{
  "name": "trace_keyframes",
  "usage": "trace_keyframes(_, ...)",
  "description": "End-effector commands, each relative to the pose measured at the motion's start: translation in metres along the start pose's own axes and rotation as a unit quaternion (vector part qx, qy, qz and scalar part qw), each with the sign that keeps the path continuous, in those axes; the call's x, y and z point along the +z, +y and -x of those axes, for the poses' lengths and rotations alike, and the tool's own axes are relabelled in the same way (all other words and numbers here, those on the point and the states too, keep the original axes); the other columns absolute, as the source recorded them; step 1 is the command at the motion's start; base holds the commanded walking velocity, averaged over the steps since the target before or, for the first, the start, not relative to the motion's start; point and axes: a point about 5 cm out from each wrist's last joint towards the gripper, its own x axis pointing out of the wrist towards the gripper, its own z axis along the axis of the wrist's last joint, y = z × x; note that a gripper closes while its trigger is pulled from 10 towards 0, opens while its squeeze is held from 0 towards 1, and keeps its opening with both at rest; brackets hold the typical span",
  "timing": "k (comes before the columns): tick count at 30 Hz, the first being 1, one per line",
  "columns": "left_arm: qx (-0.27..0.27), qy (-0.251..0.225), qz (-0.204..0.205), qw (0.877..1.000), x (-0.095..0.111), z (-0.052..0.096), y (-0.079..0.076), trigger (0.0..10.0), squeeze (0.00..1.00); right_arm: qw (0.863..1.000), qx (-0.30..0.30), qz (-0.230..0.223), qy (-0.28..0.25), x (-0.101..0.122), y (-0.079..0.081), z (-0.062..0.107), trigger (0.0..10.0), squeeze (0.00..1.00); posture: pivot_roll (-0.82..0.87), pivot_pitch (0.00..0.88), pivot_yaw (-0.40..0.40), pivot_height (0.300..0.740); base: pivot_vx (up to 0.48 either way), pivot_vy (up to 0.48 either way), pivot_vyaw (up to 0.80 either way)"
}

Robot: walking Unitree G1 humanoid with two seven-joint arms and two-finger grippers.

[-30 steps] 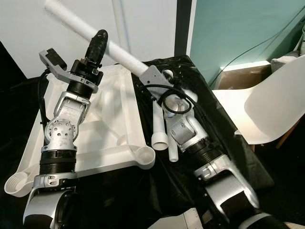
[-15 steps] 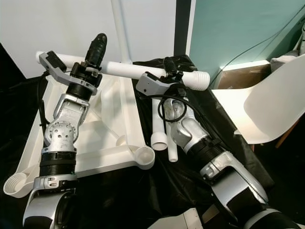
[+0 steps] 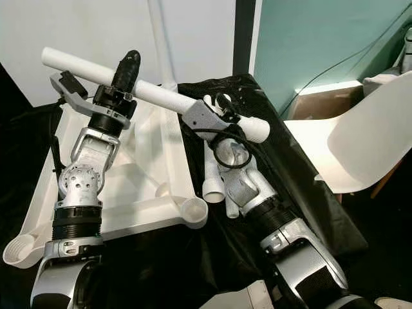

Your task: Building children table

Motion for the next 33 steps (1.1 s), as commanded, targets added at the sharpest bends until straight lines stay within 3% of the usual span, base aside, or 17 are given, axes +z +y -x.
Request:
trace_keyframes(1, -0.089, 0.002, 0.003, 0.996, -0.001, -0.002, -0.013, 0.0, 0.00, 0.998, 0.051, -0.043, 0.001, 0.006, 0.004, -0.001, 10.0, 1.00, -0.09, 0.000, 0.085, 0.740, 0.000, 0.000, 0.00)
trace_keyframes(2, -0.089, 0.002, 0.002, 0.996, -0.001, -0.002, -0.013, 0.0, 0.00, 0.995, 0.079, -0.063, 0.006, 0.007, 0.003, -0.001, 10.0, 0.71, -0.09, 0.000, 0.085, 0.740, 0.000, 0.000, 0.00)
trace_keyframes(3, -0.089, 0.002, 0.002, 0.996, -0.001, -0.002, -0.013, 0.0, 0.00, 0.995, 0.079, -0.063, 0.006, 0.007, 0.003, -0.001, 10.0, 0.71, -0.09, 0.000, 0.085, 0.740, 0.000, 0.000, 0.00)
trace_keyframes(4, -0.089, 0.002, 0.001, 0.996, -0.001, -0.002, -0.013, 0.0, 0.00, 0.991, 0.108, -0.074, 0.010, 0.007, 0.000, 0.001, 10.0, 0.00, -0.09, 0.000, 0.085, 0.740, 0.000, 0.000, 0.00)
trace_keyframes(8, -0.090, 0.002, -0.001, 0.996, 0.000, -0.001, -0.013, 0.0, 0.00, 0.982, 0.166, -0.082, 0.026, 0.002, -0.010, 0.005, 10.0, 0.00, -0.09, 0.000, 0.085, 0.740, 0.000, 0.000, 0.00)
trace_keyframes(10, -0.090, 0.004, -0.003, 0.996, 0.001, 0.000, -0.012, 0.0, 0.00, 0.973, 0.213, -0.082, 0.040, -0.007, -0.024, 0.012, 10.0, 0.00, -0.10, 0.000, 0.088, 0.740, 0.000, 0.000, 0.00)
trace_keyframes(11, -0.091, 0.008, -0.008, 0.996, 0.000, 0.000, -0.012, 0.0, 0.00, 0.971, 0.224, -0.076, 0.046, -0.014, -0.035, 0.015, 10.0, 0.00, -0.10, 0.000, 0.090, 0.740, 0.000, 0.000, 0.00)
trace_keyframes(16, -0.093, 0.018, -0.016, 0.995, -0.003, -0.001, -0.012, 0.0, 0.00, 0.964, 0.252, -0.058, 0.061, -0.026, -0.058, 0.023, 10.0, 0.00, -0.11, 0.000, 0.093, 0.740, 0.000, 0.000, 0.00)
trace_keyframes(22, -0.097, 0.021, -0.014, 0.995, -0.005, -0.003, -0.015, 0.0, 0.00, 0.954, 0.286, -0.051, 0.078, -0.032, -0.061, 0.030, 10.0, 0.00, -0.11, 0.000, 0.099, 0.740, 0.000, 0.000, 0.00)
trace_keyframes(23, -0.100, 0.021, -0.014, 0.995, -0.005, -0.003, -0.016, 0.0, 0.00, 0.948, 0.301, -0.051, 0.084, -0.035, -0.060, 0.032, 4.9, 0.00, -0.12, 0.000, 0.102, 0.740, 0.000, 0.000, 0.00)
trace_keyframes(24, -0.100, 0.021, -0.014, 0.995, -0.005, -0.003, -0.016, 0.0, 0.00, 0.948, 0.301, -0.051, 0.084, -0.035, -0.060, 0.032, 4.9, 0.00, -0.12, 0.000, 0.102, 0.740, 0.000, 0.000, 0.00)
trace_keyframes(25, -0.101, 0.021, -0.013, 0.995, -0.005, -0.004, -0.016, 0.0, 0.00, 0.945, 0.311, -0.046, 0.087, -0.038, -0.059, 0.033, 0.0, 0.00, -0.12, 0.000, 0.102, 0.740, 0.000, 0.000, 0.00)
trace_keyframes(30, -0.108, 0.021, -0.009, 0.994, -0.004, -0.005, -0.018, 0.0, 0.00, 0.937, 0.334, -0.049, 0.093, -0.043, -0.056, 0.034, 0.0, 0.00, -0.11, 0.000, 0.104, 0.740, 0.000, 0.000, 0.00)
trace_keyframes(31, -0.109, 0.020, -0.008, 0.994, -0.004, -0.005, -0.018, 0.0, 0.18, 0.936, 0.335, -0.050, 0.094, -0.043, -0.057, 0.034, 0.0, 0.00, -0.11, 0.000, 0.104, 0.740, 0.000, 0.000, 0.00)
trace_keyframes(32, -0.107, 0.017, -0.009, 0.994, -0.003, -0.005, -0.018, 0.0, 1.00, 0.937, 0.331, -0.053, 0.098, -0.044, -0.058, 0.033, 0.0, 0.00, -0.11, 0.000, 0.105, 0.740, 0.000, 0.000, 0.00)
trace_keyframes(33, -0.107, 0.017, -0.009, 0.994, -0.003, -0.005, -0.018, 0.0, 1.00, 0.937, 0.331, -0.053, 0.098, -0.044, -0.058, 0.033, 0.0, 0.00, -0.11, 0.000, 0.105, 0.740, 0.000, 0.000, 0.00)
